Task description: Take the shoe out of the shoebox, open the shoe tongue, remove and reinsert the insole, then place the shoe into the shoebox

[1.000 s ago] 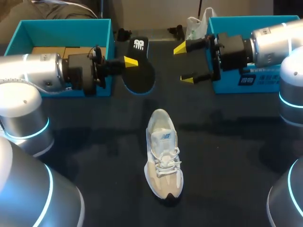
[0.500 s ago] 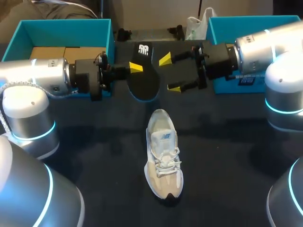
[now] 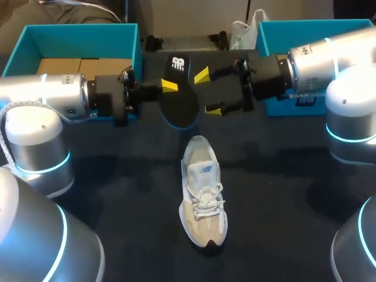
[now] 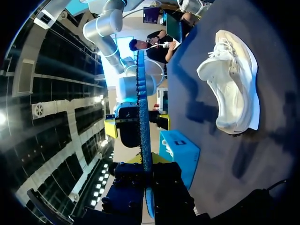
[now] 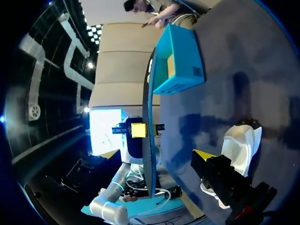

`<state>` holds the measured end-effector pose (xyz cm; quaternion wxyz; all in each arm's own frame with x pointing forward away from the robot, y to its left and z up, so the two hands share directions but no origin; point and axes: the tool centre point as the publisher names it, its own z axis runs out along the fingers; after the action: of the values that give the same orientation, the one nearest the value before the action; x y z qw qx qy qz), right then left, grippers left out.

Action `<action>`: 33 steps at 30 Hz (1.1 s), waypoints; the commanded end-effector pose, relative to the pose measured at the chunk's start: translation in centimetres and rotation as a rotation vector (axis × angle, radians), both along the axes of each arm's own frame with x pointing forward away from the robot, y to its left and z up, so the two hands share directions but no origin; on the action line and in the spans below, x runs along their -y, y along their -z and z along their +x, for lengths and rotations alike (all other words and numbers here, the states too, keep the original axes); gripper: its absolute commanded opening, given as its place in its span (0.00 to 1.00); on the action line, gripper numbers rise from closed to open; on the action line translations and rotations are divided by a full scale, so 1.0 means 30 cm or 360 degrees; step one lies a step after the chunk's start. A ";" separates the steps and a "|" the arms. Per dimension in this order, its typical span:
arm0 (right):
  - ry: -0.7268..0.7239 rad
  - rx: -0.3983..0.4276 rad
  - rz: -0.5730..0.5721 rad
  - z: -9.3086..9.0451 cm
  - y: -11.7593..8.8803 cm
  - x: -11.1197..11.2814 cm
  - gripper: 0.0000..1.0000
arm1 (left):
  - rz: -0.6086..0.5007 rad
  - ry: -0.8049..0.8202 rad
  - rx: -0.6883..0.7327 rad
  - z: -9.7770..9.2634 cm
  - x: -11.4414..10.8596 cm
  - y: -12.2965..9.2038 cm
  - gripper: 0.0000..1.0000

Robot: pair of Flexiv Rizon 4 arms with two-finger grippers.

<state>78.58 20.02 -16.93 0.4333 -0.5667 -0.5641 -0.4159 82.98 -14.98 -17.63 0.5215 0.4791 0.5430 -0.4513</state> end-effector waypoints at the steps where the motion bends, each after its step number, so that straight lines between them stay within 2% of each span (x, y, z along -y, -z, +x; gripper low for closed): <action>1: -0.0012 -0.0003 0.0013 0.010 0.022 -0.044 1.00 | -0.0024 -0.0025 0.0017 -0.008 0.015 0.007 0.00; 10: -0.0078 0.0004 0.0037 -0.012 0.045 -0.093 1.00 | -0.0021 -0.0008 0.0084 -0.008 0.035 0.010 0.00; 11: -0.0082 0.0009 0.0038 -0.015 0.045 -0.094 0.98 | -0.0022 -0.0006 0.0087 -0.008 0.036 0.010 0.00; 13: -0.0091 0.0013 0.0042 -0.021 0.046 -0.098 0.78 | -0.0023 0.0000 0.0090 -0.007 0.039 0.009 0.00; 15: -0.0094 0.0014 0.0043 -0.025 0.047 -0.099 0.67 | -0.0024 0.0004 0.0092 -0.006 0.041 0.009 0.00; 17: -0.0098 0.0018 0.0046 -0.029 0.048 -0.099 0.52 | -0.0028 0.0014 0.0093 -0.006 0.042 0.009 0.00; 22: -0.0102 0.0026 0.0048 -0.032 0.049 -0.095 0.39 | -0.0029 0.0026 0.0098 -0.006 0.043 0.011 0.00; 33: -0.0103 0.0030 0.0062 -0.030 0.047 -0.090 0.38 | -0.0045 0.0034 0.0143 -0.007 0.043 0.017 0.00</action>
<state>77.72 22.61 -18.31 0.4525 -0.5358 -0.5781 -0.4171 82.73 -16.18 -17.93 0.5457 0.4978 0.5087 -0.4422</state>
